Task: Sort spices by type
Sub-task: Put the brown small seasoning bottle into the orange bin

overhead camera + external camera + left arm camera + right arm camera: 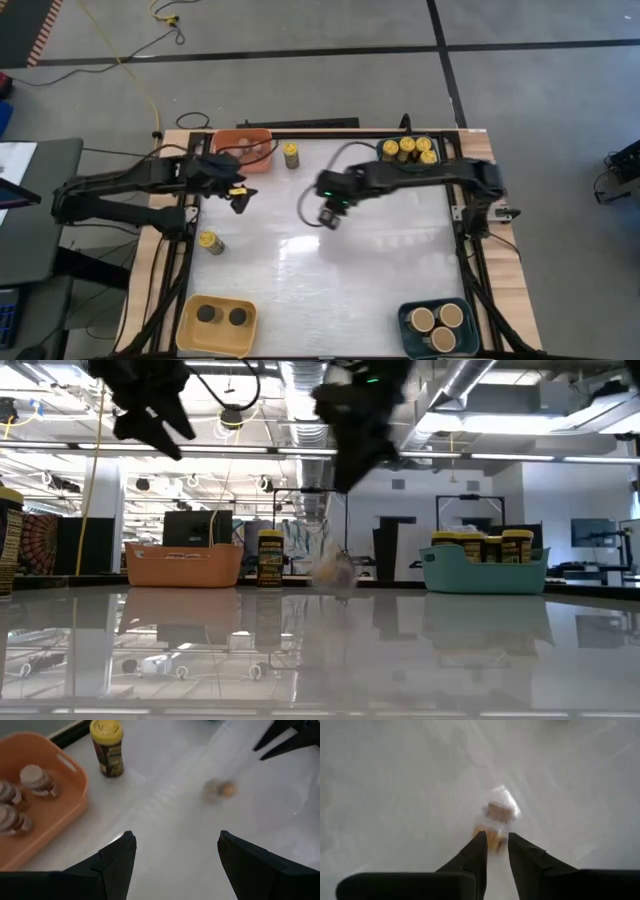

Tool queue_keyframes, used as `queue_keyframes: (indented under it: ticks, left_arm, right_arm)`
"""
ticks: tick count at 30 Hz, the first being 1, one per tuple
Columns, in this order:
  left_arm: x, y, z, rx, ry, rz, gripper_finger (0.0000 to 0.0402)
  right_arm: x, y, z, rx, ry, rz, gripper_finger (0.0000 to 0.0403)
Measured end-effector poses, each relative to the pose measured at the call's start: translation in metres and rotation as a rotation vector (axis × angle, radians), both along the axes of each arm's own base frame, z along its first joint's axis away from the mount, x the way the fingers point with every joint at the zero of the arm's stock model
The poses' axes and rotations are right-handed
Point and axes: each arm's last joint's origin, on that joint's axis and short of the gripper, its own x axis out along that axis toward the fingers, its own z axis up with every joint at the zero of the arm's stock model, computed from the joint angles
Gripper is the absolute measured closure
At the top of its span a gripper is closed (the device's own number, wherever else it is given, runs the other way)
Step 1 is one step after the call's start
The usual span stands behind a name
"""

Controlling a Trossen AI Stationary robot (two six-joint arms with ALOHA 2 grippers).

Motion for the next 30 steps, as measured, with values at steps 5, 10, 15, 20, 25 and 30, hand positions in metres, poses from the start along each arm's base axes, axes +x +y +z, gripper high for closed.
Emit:
queue_keyframes:
  ticks: [5,10,15,20,25,30]
  left_arm:
    - [-0.013,-0.002,-0.011,-0.013,-0.002,-0.004,0.0134]
    - [-0.019,-0.004,-0.015,-0.017,-0.012,-0.008,0.0134]
    - [-0.014,-0.003,-0.021,0.009,0.029,-0.045,0.0134]
    - [-0.002,0.000,-0.026,0.020,0.050,-0.035,0.0134]
    - [0.008,0.001,-0.029,0.038,0.070,-0.071,0.0134]
    - [0.020,0.003,-0.035,0.036,0.086,-0.074,0.0122]
  right_arm:
    - [0.042,-0.012,-0.013,0.011,0.059,0.029,0.0302]
    - [0.061,-0.018,-0.029,0.029,0.100,0.020,0.0301]
    - [0.058,-0.017,-0.015,0.034,0.073,0.004,0.0301]
    - [0.041,-0.013,0.006,-0.016,0.106,-0.009,0.0300]
    - [0.025,-0.005,-0.004,-0.011,0.178,-0.022,0.0300]
    - [-0.003,0.007,-0.022,0.029,0.197,-0.082,0.0300]
